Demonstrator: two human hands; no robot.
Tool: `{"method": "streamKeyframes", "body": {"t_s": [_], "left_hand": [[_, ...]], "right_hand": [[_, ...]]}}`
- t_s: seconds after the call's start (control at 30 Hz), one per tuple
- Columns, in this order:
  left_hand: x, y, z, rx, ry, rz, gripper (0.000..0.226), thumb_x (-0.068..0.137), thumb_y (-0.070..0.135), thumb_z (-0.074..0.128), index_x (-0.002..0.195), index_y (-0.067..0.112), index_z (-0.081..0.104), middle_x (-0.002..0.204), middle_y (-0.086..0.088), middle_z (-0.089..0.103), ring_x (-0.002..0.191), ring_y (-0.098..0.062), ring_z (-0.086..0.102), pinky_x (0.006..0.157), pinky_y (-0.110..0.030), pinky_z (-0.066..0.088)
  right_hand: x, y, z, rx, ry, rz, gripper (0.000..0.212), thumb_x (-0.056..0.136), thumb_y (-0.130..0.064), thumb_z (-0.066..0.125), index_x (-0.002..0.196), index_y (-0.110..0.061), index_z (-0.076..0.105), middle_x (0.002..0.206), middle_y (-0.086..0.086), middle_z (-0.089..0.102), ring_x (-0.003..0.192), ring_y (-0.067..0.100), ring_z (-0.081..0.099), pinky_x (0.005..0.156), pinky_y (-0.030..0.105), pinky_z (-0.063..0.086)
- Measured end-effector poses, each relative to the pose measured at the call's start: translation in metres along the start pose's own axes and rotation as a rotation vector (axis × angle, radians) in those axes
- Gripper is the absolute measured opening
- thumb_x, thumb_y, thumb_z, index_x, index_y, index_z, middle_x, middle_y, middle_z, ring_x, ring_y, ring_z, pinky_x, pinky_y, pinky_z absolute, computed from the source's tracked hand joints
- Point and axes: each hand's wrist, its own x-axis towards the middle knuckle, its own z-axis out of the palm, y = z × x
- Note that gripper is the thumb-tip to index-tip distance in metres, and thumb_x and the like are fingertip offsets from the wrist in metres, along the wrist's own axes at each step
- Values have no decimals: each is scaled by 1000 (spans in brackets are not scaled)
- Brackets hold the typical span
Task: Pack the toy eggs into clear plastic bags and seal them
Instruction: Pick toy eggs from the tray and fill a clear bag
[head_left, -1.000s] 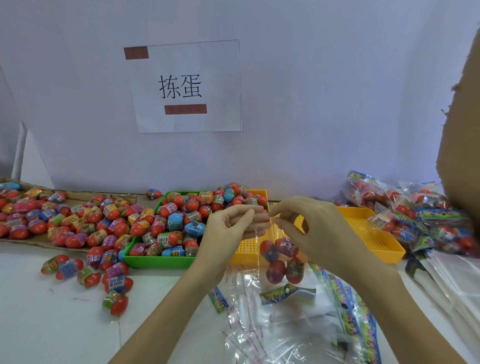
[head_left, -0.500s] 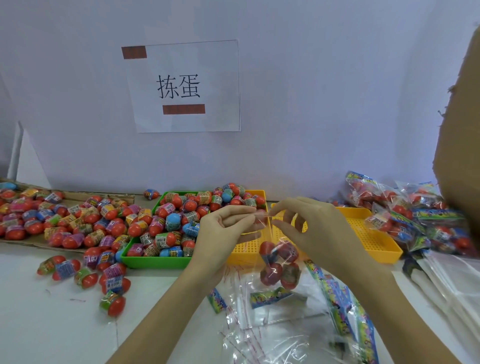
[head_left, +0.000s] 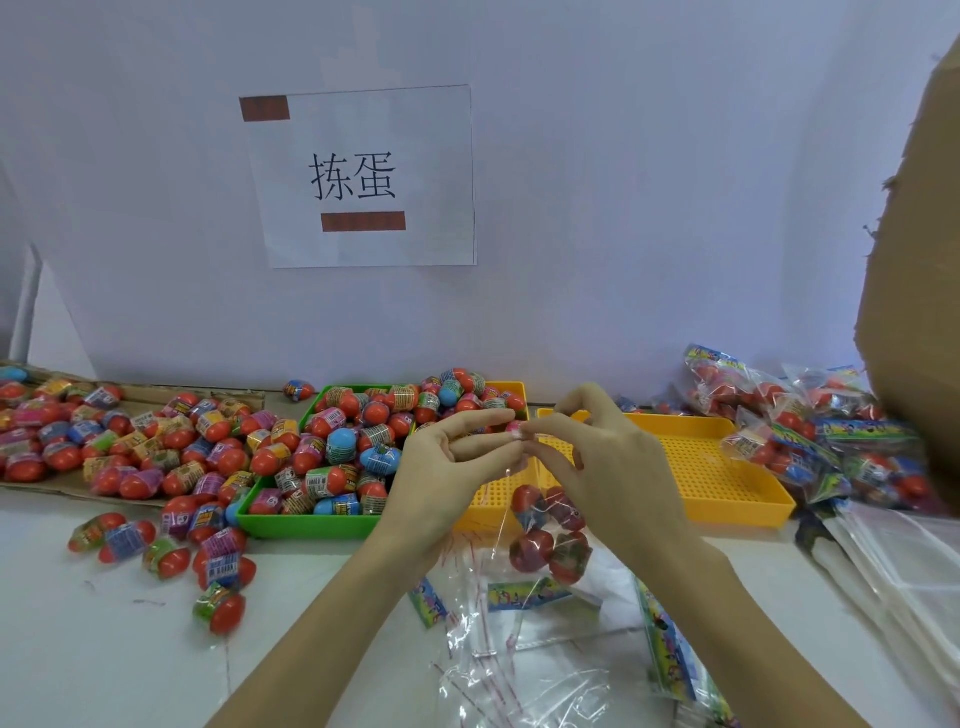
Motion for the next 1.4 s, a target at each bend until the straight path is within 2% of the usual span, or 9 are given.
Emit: {"method": "streamKeyframes", "body": {"t_s": [0.1,0.2,0.37,0.47,0.63,0.87,1.07,1.27,1.4], "left_hand": [[0,-1,2,72,-1,44,34,93,2,78,125,14,74,103,-7,83,100,-22,80,84,-24,62],[-1,-3,5,145,25,118,32,93,4,78,124,14,74,98,-4,83,94,-19,81,83,-23,63],[-1,-6,6,190,62,170,25,95,9,78,118,16,75,93,0,83,89,-16,81,80,-23,63],[-2,-8,6,235,89,201,22,94,12,80,114,18,74,88,2,83,86,-13,80,77,-20,62],[-1,-11,4,346,130,269,31,93,15,82,120,22,68,88,6,82,87,-11,79,85,-29,64],[-3,-10,4,794,106,565,60,94,9,79,148,20,57,97,18,78,94,14,68,91,-2,47],[-4,-9,4,749,115,511,59,94,11,80,149,19,58,98,18,80,100,10,71,93,-2,46],[-5,-7,4,764,111,502,55,93,12,81,144,20,63,96,18,81,98,9,72,95,-7,50],[-6,-7,6,784,121,519,55,93,11,81,144,18,63,96,19,79,97,10,72,95,-4,47]], "right_hand": [[0,1,0,-7,58,-28,17,94,-30,73,96,-16,83,97,4,68,52,8,43,52,15,38],[1,1,-1,11,80,-31,25,95,-34,65,97,-16,83,99,5,70,56,5,42,60,3,26],[0,2,2,26,69,-43,25,96,-35,64,98,-17,81,102,4,69,56,4,42,61,2,25],[-1,4,5,21,60,-58,16,95,-31,72,97,-17,80,103,4,69,54,5,44,54,8,36],[-1,3,9,21,57,-80,14,97,-30,75,106,-20,79,105,1,68,51,12,54,45,25,50],[-1,7,10,31,48,-114,10,94,-24,79,102,-17,81,104,-1,72,54,13,61,50,30,56],[0,9,10,20,-8,-127,15,89,-22,85,102,-17,81,100,-2,72,71,12,68,61,17,47],[-1,10,13,42,46,-157,9,89,-11,83,98,-9,80,94,4,73,84,23,69,68,33,60],[1,14,12,111,13,-129,10,90,-8,81,99,-7,82,94,6,73,87,23,69,76,26,55]]}}
